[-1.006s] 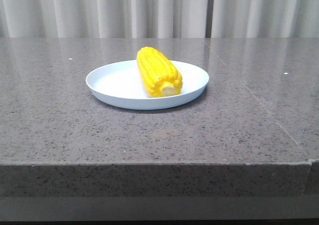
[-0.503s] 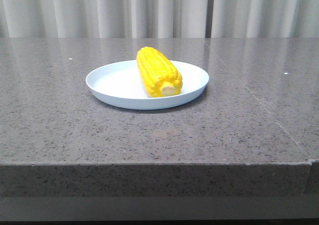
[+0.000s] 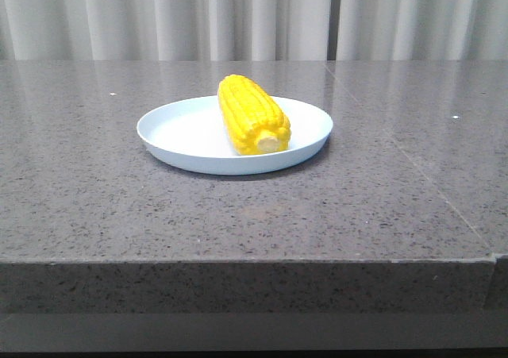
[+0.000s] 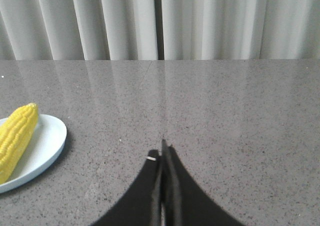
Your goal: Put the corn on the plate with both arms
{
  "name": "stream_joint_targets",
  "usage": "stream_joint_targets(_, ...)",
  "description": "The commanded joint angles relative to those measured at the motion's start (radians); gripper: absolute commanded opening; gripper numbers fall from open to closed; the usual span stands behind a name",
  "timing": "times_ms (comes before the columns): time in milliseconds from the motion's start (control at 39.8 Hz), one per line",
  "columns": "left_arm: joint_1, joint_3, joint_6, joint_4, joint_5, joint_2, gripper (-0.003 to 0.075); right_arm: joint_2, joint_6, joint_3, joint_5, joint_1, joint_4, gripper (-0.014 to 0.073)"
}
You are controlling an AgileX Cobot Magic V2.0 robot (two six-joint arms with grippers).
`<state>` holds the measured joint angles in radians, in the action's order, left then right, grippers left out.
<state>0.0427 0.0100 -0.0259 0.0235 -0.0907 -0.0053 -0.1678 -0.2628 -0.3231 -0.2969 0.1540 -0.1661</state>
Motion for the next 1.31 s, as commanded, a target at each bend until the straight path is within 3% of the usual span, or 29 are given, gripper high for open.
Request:
stream_joint_targets(0,-0.002,0.021,0.002,0.011,0.084,-0.019,-0.002,-0.006,0.048,0.015,0.123,-0.009,0.01,-0.0064)
stream_joint_targets(151,-0.002,0.021,0.002,0.011,0.084,-0.019,-0.002,0.049,0.177,0.131,0.159,-0.072,0.16,-0.0064)
stream_joint_targets(352,-0.002,0.021,0.002,0.011,0.084,-0.019,-0.002,0.168,0.187,0.29,0.158,-0.158,0.278,-0.0064)
stream_joint_targets(1282,-0.002,0.021,0.002,0.011,0.084,-0.019,-0.002,0.196,0.187,0.328,0.143,-0.163,0.284,-0.0064)
